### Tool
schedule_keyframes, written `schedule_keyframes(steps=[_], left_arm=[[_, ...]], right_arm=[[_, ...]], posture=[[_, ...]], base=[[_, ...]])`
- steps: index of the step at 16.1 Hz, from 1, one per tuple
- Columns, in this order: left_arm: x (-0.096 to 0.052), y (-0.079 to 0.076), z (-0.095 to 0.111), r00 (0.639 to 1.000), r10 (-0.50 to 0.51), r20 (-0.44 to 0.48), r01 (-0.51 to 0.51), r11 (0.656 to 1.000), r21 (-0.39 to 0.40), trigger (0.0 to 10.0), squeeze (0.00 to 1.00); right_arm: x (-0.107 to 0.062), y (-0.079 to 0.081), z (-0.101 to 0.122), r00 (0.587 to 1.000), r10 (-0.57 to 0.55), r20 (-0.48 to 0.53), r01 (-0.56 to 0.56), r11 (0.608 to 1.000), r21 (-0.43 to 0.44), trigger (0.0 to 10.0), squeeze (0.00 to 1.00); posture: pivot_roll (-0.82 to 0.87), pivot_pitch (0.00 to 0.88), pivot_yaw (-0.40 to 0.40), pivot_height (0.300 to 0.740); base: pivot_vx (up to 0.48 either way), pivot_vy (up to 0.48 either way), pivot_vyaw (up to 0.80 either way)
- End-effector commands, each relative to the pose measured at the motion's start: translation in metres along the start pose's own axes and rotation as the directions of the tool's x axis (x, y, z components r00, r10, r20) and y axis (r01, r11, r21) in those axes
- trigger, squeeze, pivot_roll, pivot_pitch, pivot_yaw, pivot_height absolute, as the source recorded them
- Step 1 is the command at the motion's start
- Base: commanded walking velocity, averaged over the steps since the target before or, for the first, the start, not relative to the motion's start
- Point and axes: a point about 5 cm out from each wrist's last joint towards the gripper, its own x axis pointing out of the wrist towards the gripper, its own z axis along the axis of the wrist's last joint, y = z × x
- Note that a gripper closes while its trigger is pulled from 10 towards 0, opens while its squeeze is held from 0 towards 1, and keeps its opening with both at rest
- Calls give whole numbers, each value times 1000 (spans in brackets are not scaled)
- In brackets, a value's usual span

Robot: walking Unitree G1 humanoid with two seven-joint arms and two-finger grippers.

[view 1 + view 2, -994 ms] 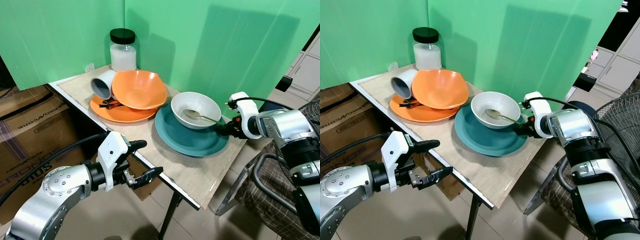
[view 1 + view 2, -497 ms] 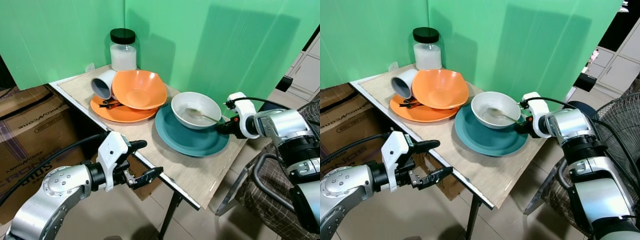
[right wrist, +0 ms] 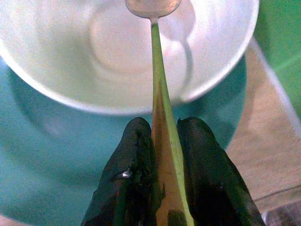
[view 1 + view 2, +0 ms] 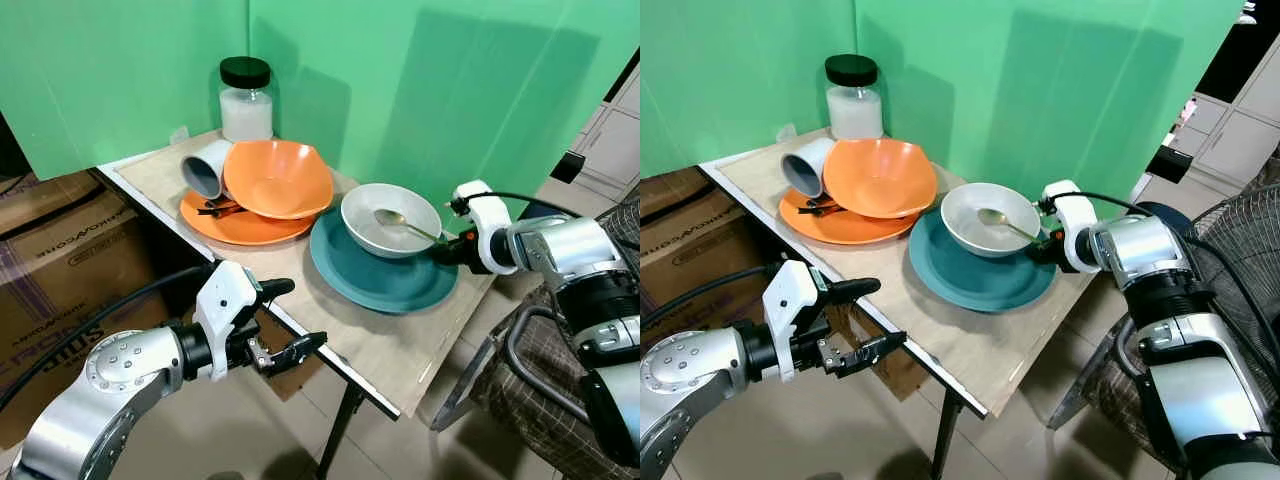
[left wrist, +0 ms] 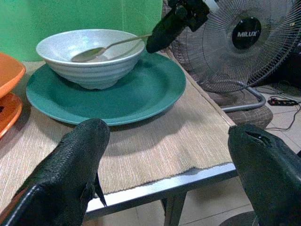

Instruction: Setting the table

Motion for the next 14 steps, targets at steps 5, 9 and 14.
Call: schedule_keyframes(steps=[5, 9, 14], left_arm=[[6, 3, 5, 1000, -5, 18, 5, 1000, 27, 10000, 0], [11, 2, 10, 998, 13, 58, -15, 999, 34, 10000, 0], [24, 16, 22, 917, 350, 190, -364, 930, 44, 10000, 0]], right_arm=[[-59, 7, 11, 928, 76, 364, -101, 994, 50, 0, 0], [-91, 40, -15, 744, 100, 660, -142, 990, 9, 0, 0], [-107, 86, -54, 583, -116, 804, 30, 992, 122, 10000, 0]], posture=[[103, 0, -77, 740], [94, 0, -74, 740], [70, 0, -54, 740]], base=[[0, 0, 0], [0, 0, 0], [0, 0, 0]])
